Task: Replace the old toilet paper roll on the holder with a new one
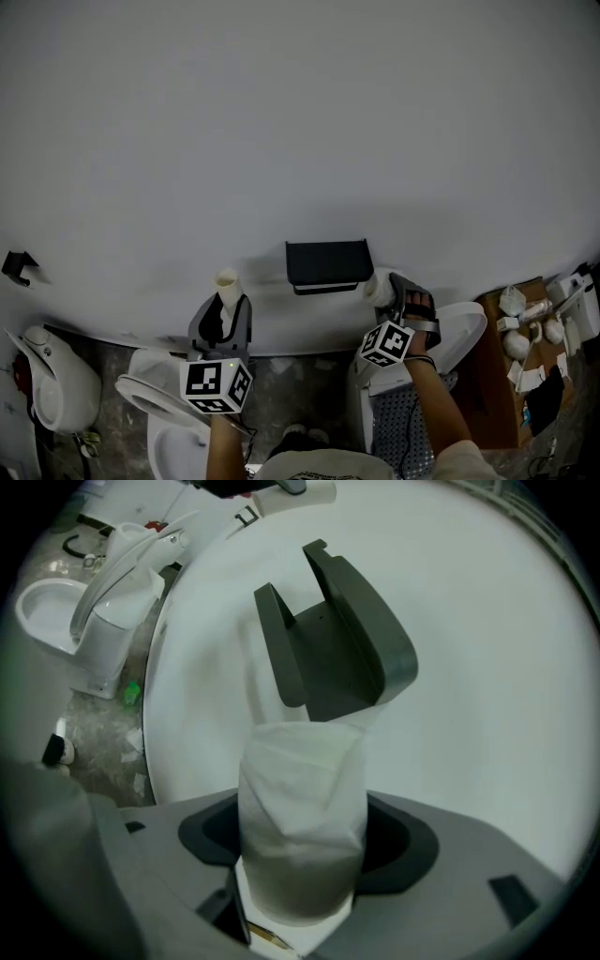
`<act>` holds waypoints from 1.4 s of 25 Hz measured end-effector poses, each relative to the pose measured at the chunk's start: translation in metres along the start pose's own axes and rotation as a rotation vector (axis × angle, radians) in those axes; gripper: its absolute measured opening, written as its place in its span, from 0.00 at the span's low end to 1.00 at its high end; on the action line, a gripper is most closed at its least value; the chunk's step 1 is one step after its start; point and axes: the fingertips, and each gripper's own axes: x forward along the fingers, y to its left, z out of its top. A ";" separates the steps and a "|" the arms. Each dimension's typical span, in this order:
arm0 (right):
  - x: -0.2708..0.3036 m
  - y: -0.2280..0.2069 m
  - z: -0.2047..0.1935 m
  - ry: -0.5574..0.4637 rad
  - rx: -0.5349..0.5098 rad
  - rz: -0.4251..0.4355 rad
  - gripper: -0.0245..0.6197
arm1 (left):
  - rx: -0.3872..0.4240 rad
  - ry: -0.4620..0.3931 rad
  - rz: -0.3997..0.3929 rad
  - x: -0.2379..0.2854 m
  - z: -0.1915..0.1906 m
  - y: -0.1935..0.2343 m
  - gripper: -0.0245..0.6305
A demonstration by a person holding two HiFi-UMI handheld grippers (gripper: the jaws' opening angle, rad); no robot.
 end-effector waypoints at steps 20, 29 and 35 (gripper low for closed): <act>0.008 0.010 0.046 -0.058 -0.108 -0.082 0.52 | -0.008 -0.014 0.000 -0.009 0.005 -0.004 0.31; 0.010 0.013 0.065 -0.057 -0.264 -0.170 0.52 | -0.009 -0.030 0.017 -0.016 0.010 0.005 0.31; 0.005 0.018 0.088 -0.085 -0.311 -0.215 0.52 | -0.018 -0.029 0.017 -0.019 0.010 0.007 0.31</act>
